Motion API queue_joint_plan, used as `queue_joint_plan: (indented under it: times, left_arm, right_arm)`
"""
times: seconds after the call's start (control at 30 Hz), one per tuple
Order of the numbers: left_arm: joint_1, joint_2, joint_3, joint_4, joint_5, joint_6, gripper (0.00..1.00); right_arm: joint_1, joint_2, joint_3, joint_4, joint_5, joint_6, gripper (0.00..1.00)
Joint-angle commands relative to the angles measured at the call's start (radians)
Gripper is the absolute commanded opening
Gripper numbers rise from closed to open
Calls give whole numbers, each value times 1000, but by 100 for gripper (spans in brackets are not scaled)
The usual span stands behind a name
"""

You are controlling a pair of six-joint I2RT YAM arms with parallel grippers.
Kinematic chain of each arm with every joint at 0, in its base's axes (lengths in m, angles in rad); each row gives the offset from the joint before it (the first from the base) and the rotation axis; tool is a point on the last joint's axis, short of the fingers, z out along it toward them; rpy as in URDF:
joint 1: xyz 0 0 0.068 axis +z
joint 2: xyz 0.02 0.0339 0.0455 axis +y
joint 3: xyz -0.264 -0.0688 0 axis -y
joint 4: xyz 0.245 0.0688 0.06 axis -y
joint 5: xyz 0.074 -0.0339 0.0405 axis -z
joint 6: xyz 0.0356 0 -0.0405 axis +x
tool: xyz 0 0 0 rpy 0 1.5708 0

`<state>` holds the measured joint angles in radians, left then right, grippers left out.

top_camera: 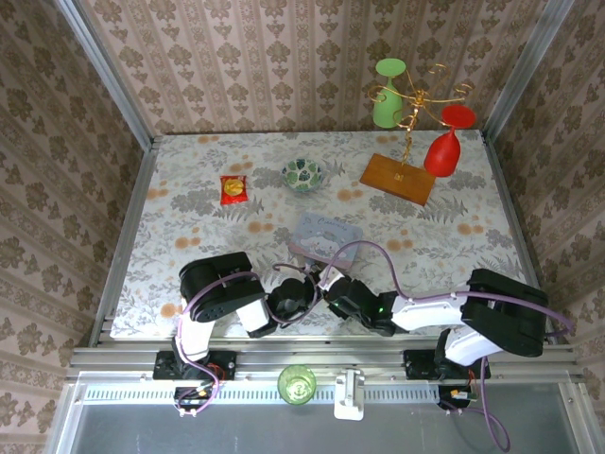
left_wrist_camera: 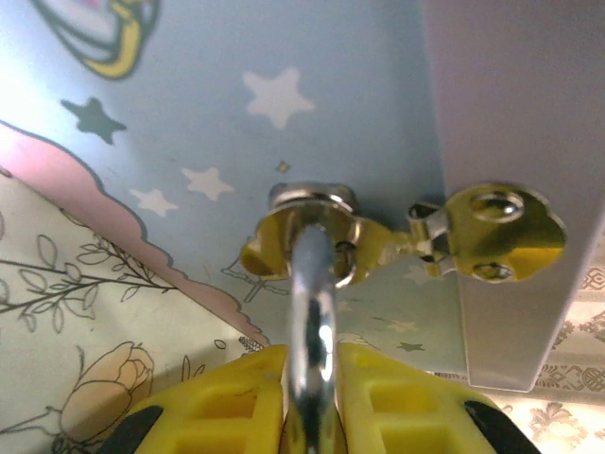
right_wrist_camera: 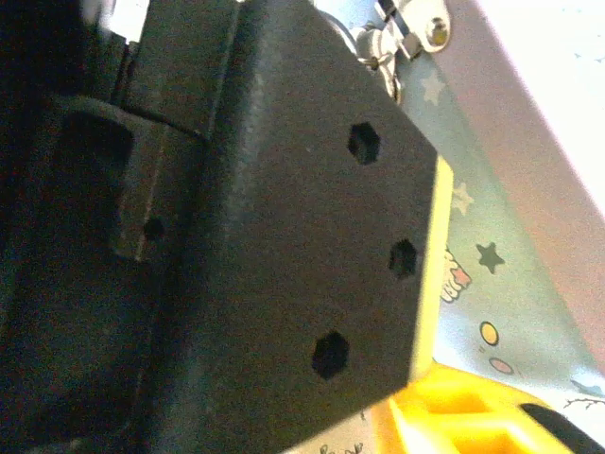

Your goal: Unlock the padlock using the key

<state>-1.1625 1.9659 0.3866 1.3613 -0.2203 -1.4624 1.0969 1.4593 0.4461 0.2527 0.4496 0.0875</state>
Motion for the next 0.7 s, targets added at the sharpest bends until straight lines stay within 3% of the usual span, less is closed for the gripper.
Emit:
queue_joint_plan:
  times: [0.0,0.13,0.33,0.53,0.67]
  left_arm:
    - [-6,-8,-2,-72,26,-15,13]
    - [-8,-11,-4,-68,28,-25,12]
    - [-8,-30,-11,-68,27,-24,12]
    - [-8,-50,-10,-68,33,-19,12]
    - [-8,-62,-12,-67,35,-16,13]
  right_arm:
    - [1,33,34,49,15,-12,32]
    - [0,42,28,72,-27,1,19]
    - [-50,-12,-51,137,-120,59,11]
    - [-202,-94,-169,312,-466,159,6]
    - [-290,-101,-182,327,-608,190,6]
